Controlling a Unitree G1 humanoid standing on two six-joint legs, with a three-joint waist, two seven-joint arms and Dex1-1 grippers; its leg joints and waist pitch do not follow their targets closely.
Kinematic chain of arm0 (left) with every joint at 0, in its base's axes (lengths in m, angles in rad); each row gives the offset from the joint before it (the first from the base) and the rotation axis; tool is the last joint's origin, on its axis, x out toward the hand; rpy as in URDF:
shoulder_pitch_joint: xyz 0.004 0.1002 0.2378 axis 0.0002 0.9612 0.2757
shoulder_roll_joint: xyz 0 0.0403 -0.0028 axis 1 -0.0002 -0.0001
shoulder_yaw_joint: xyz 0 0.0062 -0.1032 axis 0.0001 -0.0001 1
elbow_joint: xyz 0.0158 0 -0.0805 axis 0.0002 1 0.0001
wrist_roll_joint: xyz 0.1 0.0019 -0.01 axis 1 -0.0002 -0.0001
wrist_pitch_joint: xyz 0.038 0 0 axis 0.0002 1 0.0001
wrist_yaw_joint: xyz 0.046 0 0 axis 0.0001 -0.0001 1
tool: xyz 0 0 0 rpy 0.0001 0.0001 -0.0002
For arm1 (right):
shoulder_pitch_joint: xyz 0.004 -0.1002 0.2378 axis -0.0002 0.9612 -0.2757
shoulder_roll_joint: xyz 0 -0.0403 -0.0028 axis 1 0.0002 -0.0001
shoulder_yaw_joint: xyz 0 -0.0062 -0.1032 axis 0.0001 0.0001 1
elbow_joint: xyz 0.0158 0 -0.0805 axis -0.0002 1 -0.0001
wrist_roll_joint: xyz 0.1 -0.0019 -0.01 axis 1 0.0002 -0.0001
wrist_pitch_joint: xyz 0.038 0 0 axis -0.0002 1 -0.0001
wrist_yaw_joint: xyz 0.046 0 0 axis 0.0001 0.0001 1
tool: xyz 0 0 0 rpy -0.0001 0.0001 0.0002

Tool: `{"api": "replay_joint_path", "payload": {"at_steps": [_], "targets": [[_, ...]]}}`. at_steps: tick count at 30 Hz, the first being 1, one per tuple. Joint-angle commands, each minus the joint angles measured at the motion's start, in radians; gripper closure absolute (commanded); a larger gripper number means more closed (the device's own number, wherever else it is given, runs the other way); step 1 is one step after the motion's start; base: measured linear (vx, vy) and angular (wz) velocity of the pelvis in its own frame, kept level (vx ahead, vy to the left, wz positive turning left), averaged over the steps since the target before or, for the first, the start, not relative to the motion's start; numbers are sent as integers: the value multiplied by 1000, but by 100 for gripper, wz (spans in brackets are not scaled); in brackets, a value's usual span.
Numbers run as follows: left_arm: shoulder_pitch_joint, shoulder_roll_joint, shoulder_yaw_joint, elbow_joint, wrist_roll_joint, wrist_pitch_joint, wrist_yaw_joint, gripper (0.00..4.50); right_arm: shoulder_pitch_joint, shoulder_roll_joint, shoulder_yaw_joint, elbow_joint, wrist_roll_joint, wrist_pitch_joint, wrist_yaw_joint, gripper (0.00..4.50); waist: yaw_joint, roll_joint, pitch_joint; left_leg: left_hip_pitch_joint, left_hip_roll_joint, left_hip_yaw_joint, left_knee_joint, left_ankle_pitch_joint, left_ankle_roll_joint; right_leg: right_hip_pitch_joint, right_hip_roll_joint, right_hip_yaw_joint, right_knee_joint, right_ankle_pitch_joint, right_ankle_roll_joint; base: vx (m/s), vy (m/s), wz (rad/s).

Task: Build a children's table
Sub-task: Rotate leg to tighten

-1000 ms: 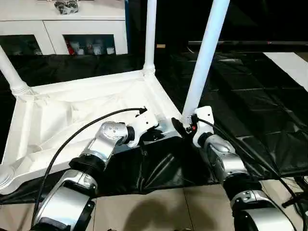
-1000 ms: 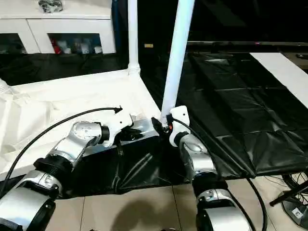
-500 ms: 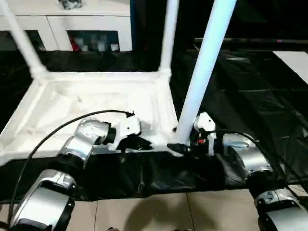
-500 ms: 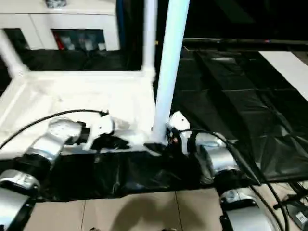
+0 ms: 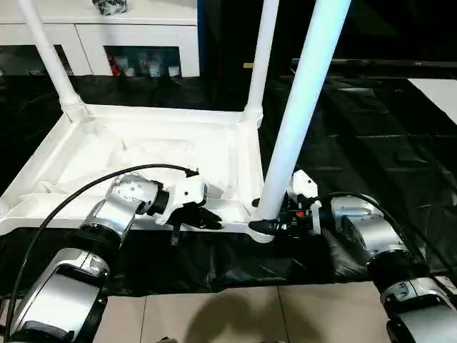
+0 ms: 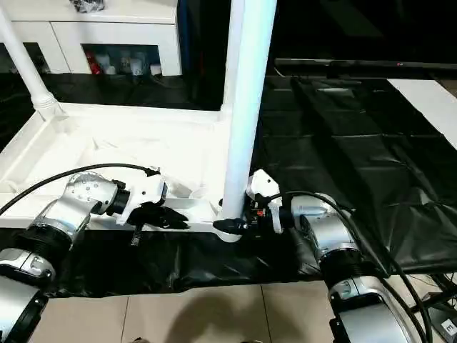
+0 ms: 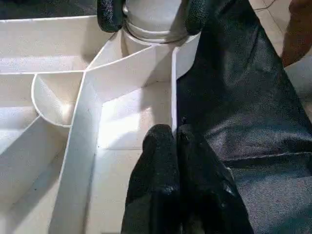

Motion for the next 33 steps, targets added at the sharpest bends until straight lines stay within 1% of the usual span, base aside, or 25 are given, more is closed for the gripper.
{"api": "replay_joint_path", "payload": {"at_steps": [1,2,3,4,5,6,7,8,9,12,13,14,15,16,17,19,21,23,24,25,27,28,29,31,33], "targets": [[-27,-34,6,9,36,31,159,450,26,61,24,-8,-1,21,-62,204,-1,0,-55,6,33,-8,-62,-253,45,48,-58,50,-66,-322,-195,0,0,0],[-27,-45,3,8,47,43,191,450,28,73,12,-3,-6,17,-110,204,-1,0,-53,13,31,-10,-63,-287,33,44,-59,48,-74,-391,-177,0,0,0],[-25,-76,5,4,46,67,235,450,26,99,-12,22,-19,-6,-218,205,-4,-1,-52,12,31,-11,-63,-296,28,43,-59,49,-77,-415,-169,0,0,0],[-21,-101,8,-2,43,86,264,450,23,121,-32,42,-27,-21,-303,205,-8,-1,-50,18,30,-13,-63,-314,13,37,-63,50,-83,-462,-155,0,0,0],[-18,-117,11,-7,38,96,277,450,21,134,-43,55,-31,-29,-350,205,-14,-2,-49,17,28,-17,-64,-327,2,37,-63,48,-88,-502,-139,0,0,0],[-14,-149,7,-8,47,105,320,450,18,158,-57,74,-42,-38,-441,205,-16,3,-50,16,26,-20,-66,-330,1,39,-63,46,-90,-519,-130,0,0,0],[-13,-152,5,-9,48,106,323,450,18,161,-59,76,-42,-38,-449,205,-24,0,-49,13,25,-21,-67,-335,-1,39,-61,43,-94,-533,-114,0,0,0],[1,-196,-12,-19,63,103,364,450,12,204,-78,102,-44,-37,-559,205,-29,3,-49,15,25,-22,-67,-352,3,36,-60,43,-99,-540,-108,0,0,0],[5,-211,-16,-20,66,103,377,450,8,220,-82,111,-47,-35,-594,205,-35,7,-49,16,24,-24,-66,-367,2,34,-59,43,-98,-532,-112,0,0,0],[12,-256,-29,-7,80,97,425,450,-12,276,-91,139,-65,-48,-713,205,-45,4,-50,12,21,-25,-65,-387,8,35,-58,39,-100,-542,-107,0,0,0],[13,-263,-32,-4,85,96,435,450,-19,286,-93,145,-70,-50,-736,205,-46,8,-50,13,22,-24,-65,-391,11,32,-57,42,-103,-535,-106,0,0,0],[14,-270,-38,-1,95,93,449,450,-31,299,-95,155,-81,-57,-775,171,-46,5,-51,14,19,-23,-63,-394,17,31,-58,41,-103,-541,-102,0,0,0],[14,-274,-42,1,102,87,458,450,-40,305,-94,163,-90,-70,-794,171,-46,5,-51,14,19,-23,-63,-394,17,31,-58,41,-103,-541,-102,0,0,0],[13,-272,-41,2,103,85,460,450,-48,304,-93,167,-94,-94,-793,151,-47,5,-50,15,19,-23,-63,-399,19,28,-57,40,-106,-555,-98,0,0,0],[11,-267,-38,1,102,84,458,450,-51,302,-101,166,-82,-108,-771,135,-46,3,-51,12,19,-23,-63,-392,24,31,-57,39,-105,-553,-95,0,0,0],[7,-243,-29,-3,96,66,432,450,-49,276,-109,158,-59,-112,-701,119,-47,1,-49,11,21,-23,-65,-393,32,31,-57,41,-105,-541,-98,0,0,0],[5,-229,-27,-2,97,60,420,450,-45,258,-100,153,-64,-120,-668,109,-46,2,-52,8,22,-24,-65,-384,34,35,-57,42,-100,-518,-102,0,0,0],[1,-180,-24,-4,82,27,351,450,-30,199,-67,131,-69,-142,-543,100,-42,2,-54,6,24,-22,-65,-372,43,37,-58,45,-95,-470,-121,0,0,0],[1,-180,-24,-4,82,27,350,450,-30,198,-67,131,-69,-142,-541,100,-43,1,-54,4,24,-20,-64,-366,46,38,-57,46,-92,-454,-127,0,0,0],[2,-172,-22,-6,77,23,334,450,-27,188,-61,127,-66,-142,-515,100,-41,0,-57,2,25,-18,-64,-336,54,42,-58,49,-83,-390,-151,0,0,0],[3,-145,-17,-12,59,12,272,450,-18,154,-41,108,-57,-154,-425,100,-37,0,-60,4,25,-15,-60,-310,62,43,-57,52,-77,-339,-174,0,0,0],[4,-128,-15,-16,52,4,240,450,-14,134,-30,98,-54,-160,-367,100,-34,1,-60,3,26,-12,-59,-285,70,45,-56,53,-71,-291,-197,0,0,0],[6,-108,-15,-19,43,-2,200,450,-10,113,-20,87,-47,-161,-305,100,-28,1,-65,-2,24,-11,-57,-245,84,56,-54,50,-62,-236,-209,0,0,0],[7,-74,-15,-17,35,-14,140,450,-1,80,0,64,-30,-142,-187,100,-23,1,-66,-5,30,-7,-53,-188,114,58,-52,50,-48,-140,-239,0,0,0],[3,-59,-13,-10,34,-19,120,450,3,63,14,54,-25,-125,-128,100,-21,0,-66,-4,31,-6,-53,-179,119,59,-52,50,-45,-123,-248,0,0,0]]}}
